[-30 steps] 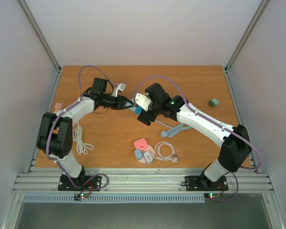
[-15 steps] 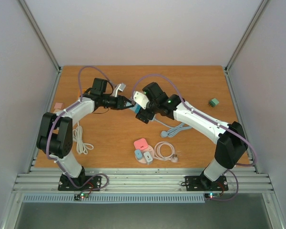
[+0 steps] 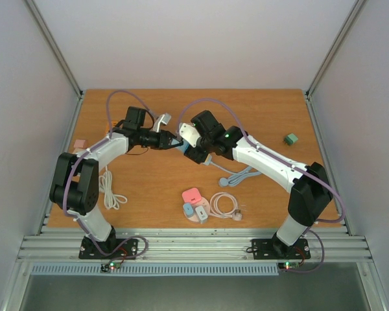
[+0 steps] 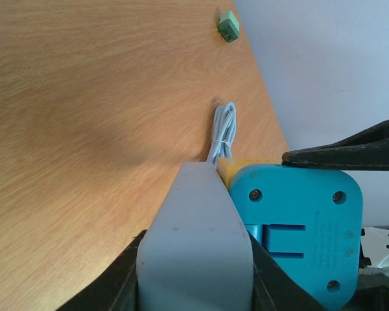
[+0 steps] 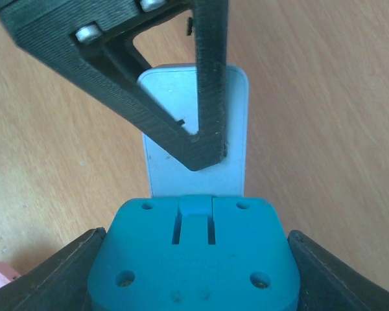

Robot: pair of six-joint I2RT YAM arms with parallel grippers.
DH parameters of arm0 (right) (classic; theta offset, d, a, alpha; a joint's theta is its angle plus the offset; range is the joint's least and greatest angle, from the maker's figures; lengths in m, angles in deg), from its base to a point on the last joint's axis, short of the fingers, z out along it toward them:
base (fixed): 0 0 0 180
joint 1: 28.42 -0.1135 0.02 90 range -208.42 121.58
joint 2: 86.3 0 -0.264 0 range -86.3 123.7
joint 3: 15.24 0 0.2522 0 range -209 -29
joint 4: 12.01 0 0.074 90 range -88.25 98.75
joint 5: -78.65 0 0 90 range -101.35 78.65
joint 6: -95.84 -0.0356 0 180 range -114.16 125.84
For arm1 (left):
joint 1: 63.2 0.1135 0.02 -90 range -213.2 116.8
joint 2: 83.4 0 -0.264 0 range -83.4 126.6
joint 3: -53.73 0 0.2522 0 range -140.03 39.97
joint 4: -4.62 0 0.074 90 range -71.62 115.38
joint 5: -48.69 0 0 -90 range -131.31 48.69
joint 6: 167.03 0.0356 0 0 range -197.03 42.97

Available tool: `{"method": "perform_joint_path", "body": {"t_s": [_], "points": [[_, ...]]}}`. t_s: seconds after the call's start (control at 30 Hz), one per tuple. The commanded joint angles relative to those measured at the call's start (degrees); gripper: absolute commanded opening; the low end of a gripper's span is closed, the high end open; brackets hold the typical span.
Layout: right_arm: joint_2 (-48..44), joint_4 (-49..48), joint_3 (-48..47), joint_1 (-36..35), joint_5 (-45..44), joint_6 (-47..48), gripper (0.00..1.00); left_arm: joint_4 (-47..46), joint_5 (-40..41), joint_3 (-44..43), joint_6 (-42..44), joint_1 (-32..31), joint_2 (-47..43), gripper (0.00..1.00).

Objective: Pull the plug off the socket
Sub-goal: Remove the plug from the socket.

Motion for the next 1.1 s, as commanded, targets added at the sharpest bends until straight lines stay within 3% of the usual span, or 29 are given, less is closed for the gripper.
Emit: {"method": "perform_joint_path", "body": {"t_s": [0.0,0.57,1.07], "points": [[-0.4,0.7,-1.7,-0.4,-0.4,0.1,0.64,-4.1,-3.1,0.1,0.2,-0.2,-2.9,0.00],[-1.0,4.4,-2.9,0.5,4.3,2.2,0.60,-6.7,-5.5,1.9,1.7,-0.2,-3.5,0.01],[-1.5,-0.3,0.3,-2.3,-5.3,3.2,0.58,-4.5,-0.4,0.0,-1.3,-0.3,-0.7,0.00]]}}
